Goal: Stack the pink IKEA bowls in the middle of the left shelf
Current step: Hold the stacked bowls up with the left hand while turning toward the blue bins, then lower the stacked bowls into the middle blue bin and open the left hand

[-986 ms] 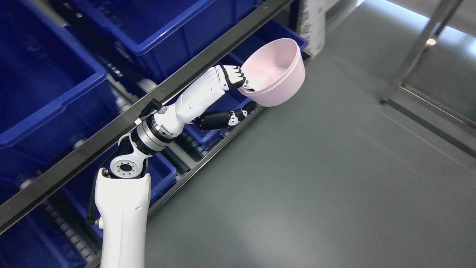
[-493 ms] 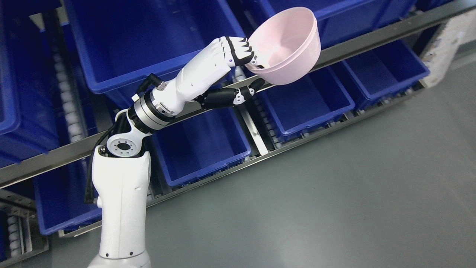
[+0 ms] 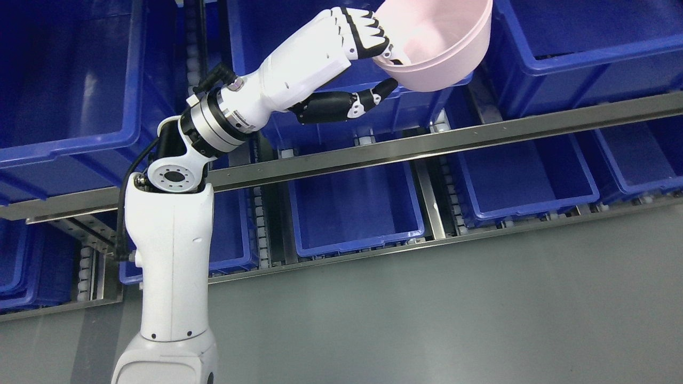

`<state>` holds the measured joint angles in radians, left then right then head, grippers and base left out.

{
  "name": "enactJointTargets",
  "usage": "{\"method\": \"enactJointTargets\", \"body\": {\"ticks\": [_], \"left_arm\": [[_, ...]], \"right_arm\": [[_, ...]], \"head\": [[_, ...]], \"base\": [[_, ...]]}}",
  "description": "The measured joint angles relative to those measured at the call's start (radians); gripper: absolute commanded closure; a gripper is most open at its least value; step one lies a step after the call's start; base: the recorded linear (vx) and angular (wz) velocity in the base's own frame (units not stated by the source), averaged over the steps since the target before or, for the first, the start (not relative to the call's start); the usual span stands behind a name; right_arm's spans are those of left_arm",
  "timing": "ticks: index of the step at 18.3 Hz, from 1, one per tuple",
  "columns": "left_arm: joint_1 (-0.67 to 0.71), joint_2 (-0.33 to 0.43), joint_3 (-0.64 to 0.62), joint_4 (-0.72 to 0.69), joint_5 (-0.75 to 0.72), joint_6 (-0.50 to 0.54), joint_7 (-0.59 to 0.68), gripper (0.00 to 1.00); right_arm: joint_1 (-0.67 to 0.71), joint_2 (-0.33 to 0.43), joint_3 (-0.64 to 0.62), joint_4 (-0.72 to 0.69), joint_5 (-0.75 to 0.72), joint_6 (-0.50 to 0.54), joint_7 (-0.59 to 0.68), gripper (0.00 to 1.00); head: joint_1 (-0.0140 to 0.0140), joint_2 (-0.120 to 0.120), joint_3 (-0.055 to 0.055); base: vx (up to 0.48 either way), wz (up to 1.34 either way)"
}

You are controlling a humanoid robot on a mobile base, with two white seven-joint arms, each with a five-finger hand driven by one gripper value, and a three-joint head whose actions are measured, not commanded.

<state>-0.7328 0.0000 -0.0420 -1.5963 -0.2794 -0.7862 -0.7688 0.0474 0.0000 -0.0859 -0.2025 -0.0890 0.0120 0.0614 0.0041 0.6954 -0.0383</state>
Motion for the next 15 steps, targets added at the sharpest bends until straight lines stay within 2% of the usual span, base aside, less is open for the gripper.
{"method": "enactJointTargets", "body": {"ticks": [7, 15], "left_arm": [[-0.040, 0.000, -0.008, 0.003, -0.022, 0.000, -0.080, 0.89], [-0.168, 0.000, -0.016, 0.070, -0.129, 0.166, -0.116, 0.92]], "right_arm": [[0.000, 0.000, 0.000, 0.000, 0.000, 0.000, 0.000, 0.00], [0.000, 0.000, 0.000, 0.000, 0.000, 0.000, 0.000, 0.00]], "head": [[0.0000, 0.000, 0.000], [0.0000, 0.000, 0.000]], "base": [[0.101, 0.28], [0.112, 0.04]]}}
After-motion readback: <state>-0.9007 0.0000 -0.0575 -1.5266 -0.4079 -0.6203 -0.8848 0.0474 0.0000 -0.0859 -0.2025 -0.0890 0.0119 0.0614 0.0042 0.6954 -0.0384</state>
